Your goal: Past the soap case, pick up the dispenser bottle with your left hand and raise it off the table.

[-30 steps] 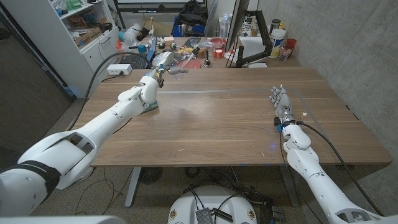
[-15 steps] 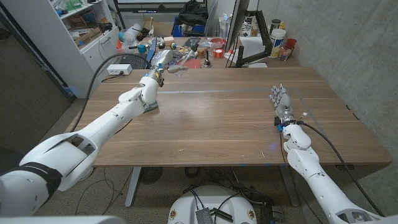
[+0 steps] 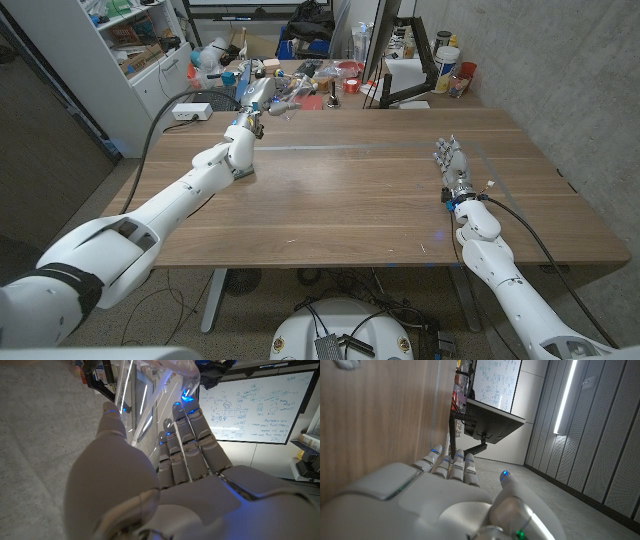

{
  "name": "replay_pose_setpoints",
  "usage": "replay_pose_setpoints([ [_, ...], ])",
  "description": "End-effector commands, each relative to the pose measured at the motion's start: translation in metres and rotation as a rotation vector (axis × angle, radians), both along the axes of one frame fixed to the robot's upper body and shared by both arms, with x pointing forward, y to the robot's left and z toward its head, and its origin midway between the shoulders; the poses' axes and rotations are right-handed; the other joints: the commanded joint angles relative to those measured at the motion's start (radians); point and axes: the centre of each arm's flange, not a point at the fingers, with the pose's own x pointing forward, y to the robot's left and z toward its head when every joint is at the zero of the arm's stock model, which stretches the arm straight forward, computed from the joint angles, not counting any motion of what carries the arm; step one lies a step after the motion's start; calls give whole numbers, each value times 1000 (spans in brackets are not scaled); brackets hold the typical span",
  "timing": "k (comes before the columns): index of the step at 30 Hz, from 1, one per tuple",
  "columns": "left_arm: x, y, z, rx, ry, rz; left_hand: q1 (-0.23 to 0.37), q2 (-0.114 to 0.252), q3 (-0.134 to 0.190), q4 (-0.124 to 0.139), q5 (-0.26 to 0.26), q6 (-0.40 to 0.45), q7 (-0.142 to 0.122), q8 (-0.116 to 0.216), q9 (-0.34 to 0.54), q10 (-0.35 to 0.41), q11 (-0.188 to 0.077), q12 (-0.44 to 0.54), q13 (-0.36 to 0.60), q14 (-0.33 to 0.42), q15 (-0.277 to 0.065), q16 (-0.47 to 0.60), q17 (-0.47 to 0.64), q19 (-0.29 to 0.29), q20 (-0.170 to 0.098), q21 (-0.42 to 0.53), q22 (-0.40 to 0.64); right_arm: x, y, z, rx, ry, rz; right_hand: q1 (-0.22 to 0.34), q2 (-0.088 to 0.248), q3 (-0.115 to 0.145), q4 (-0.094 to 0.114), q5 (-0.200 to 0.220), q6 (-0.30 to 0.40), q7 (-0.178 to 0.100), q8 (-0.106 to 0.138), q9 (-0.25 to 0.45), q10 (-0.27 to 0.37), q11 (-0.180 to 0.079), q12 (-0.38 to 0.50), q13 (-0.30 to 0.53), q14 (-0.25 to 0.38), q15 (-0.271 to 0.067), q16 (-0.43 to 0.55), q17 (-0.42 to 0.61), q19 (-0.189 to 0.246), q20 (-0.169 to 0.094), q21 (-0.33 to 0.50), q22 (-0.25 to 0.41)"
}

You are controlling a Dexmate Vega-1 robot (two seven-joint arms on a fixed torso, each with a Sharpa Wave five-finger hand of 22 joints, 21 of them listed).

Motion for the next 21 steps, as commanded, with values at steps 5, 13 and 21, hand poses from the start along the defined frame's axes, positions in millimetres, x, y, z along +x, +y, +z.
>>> replay_pose_setpoints([
  [5,-3,3,0,-64,-43,-23,137,151,96,20,7,166,-118,3,4,236,-224,1,4,148,-214,3,5,74,-117,10,3,-1,1,-3,5,3,-1,-7,6,-2,0,4,8,1,3,5,6,2,-3,3,6,2,1,2,4,-60,-3,4],
  [13,-4,4,1,-78,-61,-30,135,152,97,22,6,167,-118,1,4,238,-224,-1,4,151,-213,2,5,75,-118,11,3,-3,2,-4,7,1,-6,-7,6,-2,0,4,8,1,3,5,5,3,-3,3,6,2,1,2,5,-60,-6,4],
  [21,-8,4,2,-88,-85,-35,133,152,99,23,5,171,-121,1,4,240,-224,-2,4,153,-213,1,5,76,-118,12,2,-7,1,-5,7,-7,-11,-7,6,-2,0,4,8,2,3,5,6,4,-3,3,6,3,1,2,7,-59,-8,4],
])
